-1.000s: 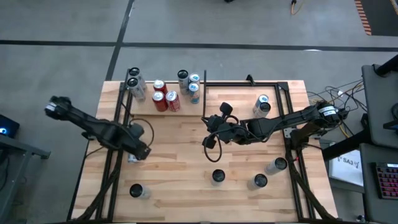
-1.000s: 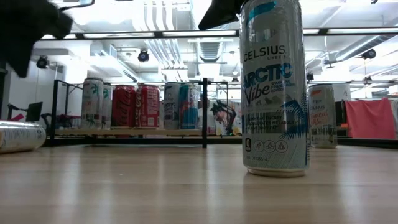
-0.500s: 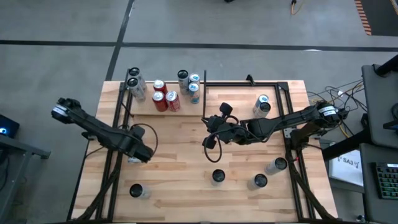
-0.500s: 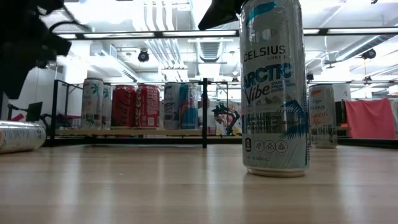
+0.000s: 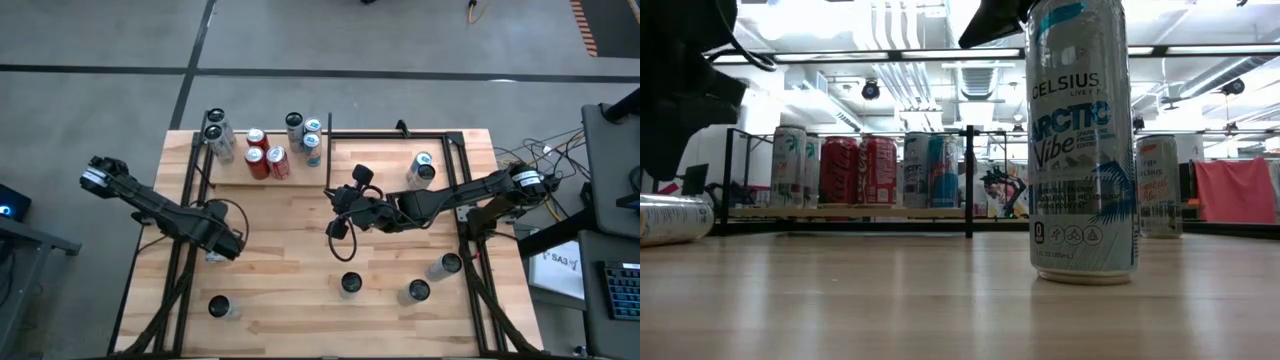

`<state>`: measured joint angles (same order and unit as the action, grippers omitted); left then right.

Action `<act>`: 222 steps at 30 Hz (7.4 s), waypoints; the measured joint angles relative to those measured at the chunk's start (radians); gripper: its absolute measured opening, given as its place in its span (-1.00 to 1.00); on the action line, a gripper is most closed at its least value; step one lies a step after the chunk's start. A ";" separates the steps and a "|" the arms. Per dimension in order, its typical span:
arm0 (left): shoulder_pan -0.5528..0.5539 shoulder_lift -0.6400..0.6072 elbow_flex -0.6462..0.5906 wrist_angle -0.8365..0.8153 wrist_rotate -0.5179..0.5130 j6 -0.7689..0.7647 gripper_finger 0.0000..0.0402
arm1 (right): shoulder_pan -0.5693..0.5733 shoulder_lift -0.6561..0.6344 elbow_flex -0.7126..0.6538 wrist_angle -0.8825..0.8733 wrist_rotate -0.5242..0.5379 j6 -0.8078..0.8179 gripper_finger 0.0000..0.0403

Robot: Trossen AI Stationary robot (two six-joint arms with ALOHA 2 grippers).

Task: Place canned beverage on shelf
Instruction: Put the middle left white and yellow soda can on the shelf

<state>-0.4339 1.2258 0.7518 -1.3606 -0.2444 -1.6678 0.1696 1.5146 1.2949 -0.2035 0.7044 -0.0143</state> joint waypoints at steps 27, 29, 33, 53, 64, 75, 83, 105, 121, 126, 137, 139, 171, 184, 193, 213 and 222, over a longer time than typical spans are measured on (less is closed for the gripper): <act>0.002 0.215 -0.020 0.125 -0.011 -0.023 0.39 | 0.000 0.000 -0.002 0.000 -0.006 -0.014 -0.95; 0.003 0.228 -0.036 0.156 -0.006 -0.038 0.39 | 0.000 0.000 -0.002 0.000 -0.006 -0.014 -0.95; 0.003 0.241 -0.039 0.175 -0.006 -0.032 0.39 | 0.000 0.000 -0.002 -0.001 -0.007 -0.013 -0.95; 0.005 0.247 -0.111 0.461 -0.030 0.098 0.15 | 0.000 0.000 -0.008 -0.001 -0.008 -0.006 -0.95; 0.006 0.157 -0.006 0.416 -0.201 0.255 0.15 | 0.000 0.000 -0.027 -0.001 -0.008 -0.005 -0.95; -0.036 -0.131 0.118 0.640 -0.602 0.805 0.15 | 0.000 0.000 -0.059 0.110 -0.156 -0.045 -0.95; -0.040 -0.258 -0.039 1.442 -0.383 1.646 0.15 | 0.000 0.000 -0.087 0.292 -0.327 -0.102 -0.95; -0.032 -0.206 -0.405 2.377 -0.133 1.974 0.18 | 0.000 0.000 -0.129 0.530 -0.527 -0.118 -0.61; 0.000 -0.110 -0.298 2.372 -0.242 2.004 0.18 | 0.000 0.126 -0.123 0.644 -0.462 -0.143 0.63; 0.011 -0.072 -0.283 2.368 -0.249 2.015 0.18 | 0.000 0.148 -0.117 0.640 -0.497 -0.178 0.70; 0.034 -0.003 -0.240 2.372 -0.274 2.015 0.18 | -0.005 0.156 -0.114 0.694 -0.521 -0.184 0.63; 0.035 0.016 -0.220 2.374 -0.270 2.016 0.18 | -0.009 0.163 -0.114 0.707 -0.521 -0.184 0.62; 0.016 -0.058 -0.115 2.057 -0.575 1.983 0.59 | -0.015 0.160 -0.089 0.588 -0.044 -0.225 0.16; 0.052 0.062 -0.038 2.150 -0.619 1.981 0.60 | -0.016 0.169 -0.089 0.576 0.011 -0.229 0.16; 0.063 0.136 0.035 2.166 -0.679 2.035 0.50 | -0.015 0.169 -0.089 0.576 0.013 -0.228 0.16; 0.059 -0.013 0.005 2.059 -1.032 2.114 0.14 | -0.015 0.149 -0.087 0.536 0.009 -0.175 0.64; 0.066 -0.289 -0.184 1.996 -1.168 2.066 0.14 | -0.015 0.144 -0.087 0.513 0.029 -0.153 0.62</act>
<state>-0.3679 0.9363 0.5673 0.6350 -1.4121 0.3986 0.1543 1.6585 1.2079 0.3099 0.7338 -0.1677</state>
